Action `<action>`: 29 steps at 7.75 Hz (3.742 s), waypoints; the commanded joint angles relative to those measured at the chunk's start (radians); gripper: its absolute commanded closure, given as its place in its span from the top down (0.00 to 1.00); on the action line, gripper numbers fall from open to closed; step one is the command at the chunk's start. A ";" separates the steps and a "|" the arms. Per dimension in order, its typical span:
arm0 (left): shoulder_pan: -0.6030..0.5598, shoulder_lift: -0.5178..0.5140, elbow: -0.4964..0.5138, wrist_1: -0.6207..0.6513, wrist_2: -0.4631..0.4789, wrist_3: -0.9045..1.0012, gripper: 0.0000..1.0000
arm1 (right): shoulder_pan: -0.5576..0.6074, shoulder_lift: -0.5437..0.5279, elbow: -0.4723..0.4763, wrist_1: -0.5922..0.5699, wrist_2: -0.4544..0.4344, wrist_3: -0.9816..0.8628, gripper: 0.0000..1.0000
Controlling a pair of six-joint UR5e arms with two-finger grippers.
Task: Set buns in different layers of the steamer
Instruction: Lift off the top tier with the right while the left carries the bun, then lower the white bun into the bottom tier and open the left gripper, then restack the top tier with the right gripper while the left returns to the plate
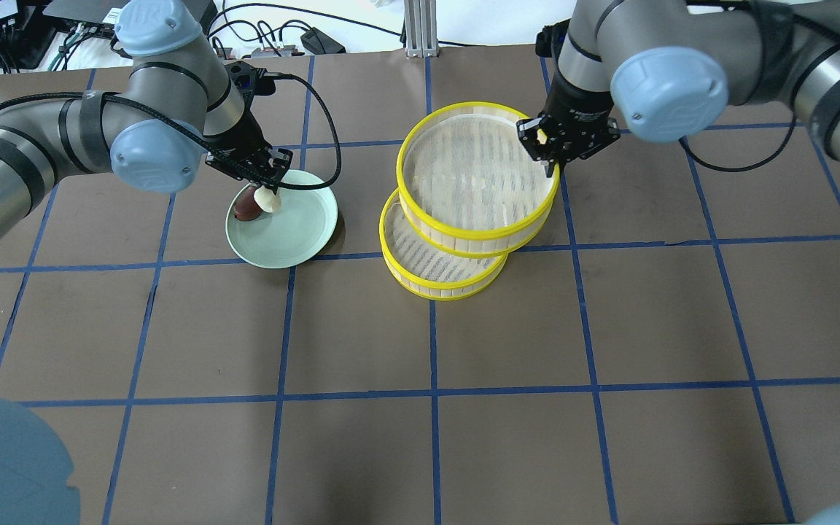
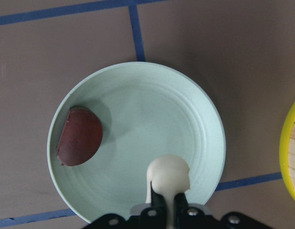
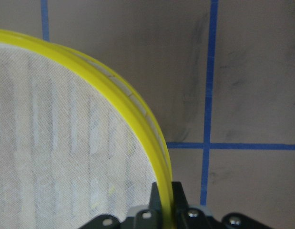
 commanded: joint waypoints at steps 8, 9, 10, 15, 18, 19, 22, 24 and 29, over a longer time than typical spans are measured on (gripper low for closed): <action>-0.276 -0.037 0.029 0.108 -0.181 -0.323 0.08 | -0.162 -0.213 -0.095 0.315 -0.088 -0.207 0.00; -0.292 -0.066 0.029 0.160 -0.181 -0.346 0.14 | -0.163 -0.211 -0.095 0.313 -0.092 -0.210 0.00; -0.305 -0.080 0.029 0.173 -0.181 -0.363 0.26 | -0.168 -0.210 -0.094 0.312 -0.092 -0.268 0.00; -0.305 -0.066 0.032 0.170 -0.173 -0.366 1.00 | -0.209 -0.213 -0.087 0.316 -0.078 -0.268 0.00; -0.305 -0.066 0.037 0.170 -0.181 -0.397 1.00 | -0.209 -0.211 -0.087 0.315 -0.080 -0.274 0.00; -0.305 -0.066 0.035 0.170 -0.181 -0.397 1.00 | -0.208 -0.211 -0.087 0.315 -0.082 -0.274 0.00; -0.303 -0.048 0.038 0.161 -0.169 -0.368 1.00 | -0.209 -0.213 -0.087 0.315 -0.078 -0.274 0.00; -0.238 -0.046 0.041 0.139 -0.050 -0.229 1.00 | -0.206 -0.211 -0.086 0.310 -0.072 -0.256 0.00; 0.026 -0.048 0.040 0.095 0.070 0.034 1.00 | -0.038 -0.065 -0.083 0.125 -0.005 0.047 0.00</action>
